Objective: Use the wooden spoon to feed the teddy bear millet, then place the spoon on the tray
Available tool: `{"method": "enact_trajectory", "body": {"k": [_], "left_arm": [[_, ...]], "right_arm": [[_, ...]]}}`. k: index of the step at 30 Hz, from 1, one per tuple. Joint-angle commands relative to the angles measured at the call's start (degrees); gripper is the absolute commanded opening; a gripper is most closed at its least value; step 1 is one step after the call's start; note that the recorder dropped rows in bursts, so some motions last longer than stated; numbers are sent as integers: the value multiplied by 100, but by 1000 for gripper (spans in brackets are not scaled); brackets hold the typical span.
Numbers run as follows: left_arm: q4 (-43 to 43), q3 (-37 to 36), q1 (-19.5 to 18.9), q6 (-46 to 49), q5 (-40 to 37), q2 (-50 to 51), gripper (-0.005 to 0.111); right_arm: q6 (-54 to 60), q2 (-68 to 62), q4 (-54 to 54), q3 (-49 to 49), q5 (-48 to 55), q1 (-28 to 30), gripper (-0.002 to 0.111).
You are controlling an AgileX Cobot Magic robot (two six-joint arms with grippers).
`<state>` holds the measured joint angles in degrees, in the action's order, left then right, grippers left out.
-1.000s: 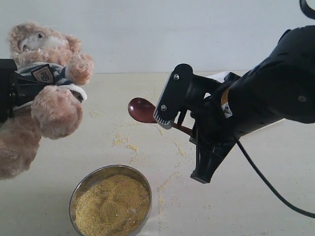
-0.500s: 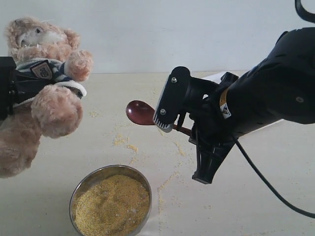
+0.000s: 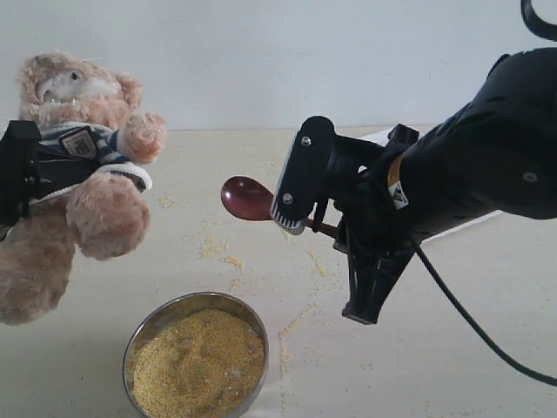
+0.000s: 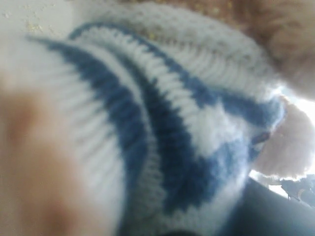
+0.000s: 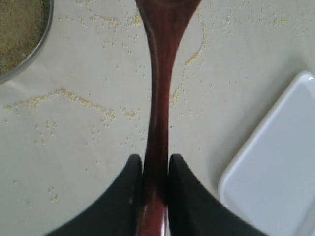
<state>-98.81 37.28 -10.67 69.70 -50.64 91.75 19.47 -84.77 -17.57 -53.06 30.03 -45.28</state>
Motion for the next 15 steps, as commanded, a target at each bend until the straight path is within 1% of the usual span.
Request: {"method": "enact_trajectory", "body": {"k": [1, 4, 8, 12, 15], "left_arm": [[-114, 62, -14, 308, -94, 155, 5], [-114, 62, -14, 369, -96, 170, 5], [-114, 62, -14, 360, -167, 170, 5], [-114, 62, -14, 320, -178, 170, 5], [-114, 62, -14, 420, -133, 170, 5]], "right_arm": [[-31, 9, -769, -24, 789, 17, 0], [-407, 9, -1013, -24, 1139, 17, 0], [-460, 9, -943, -49, 1183, 5, 0], [-460, 9, -381, -442, 1482, -5, 0], [-460, 9, -309, -907, 1647, -5, 0]]}}
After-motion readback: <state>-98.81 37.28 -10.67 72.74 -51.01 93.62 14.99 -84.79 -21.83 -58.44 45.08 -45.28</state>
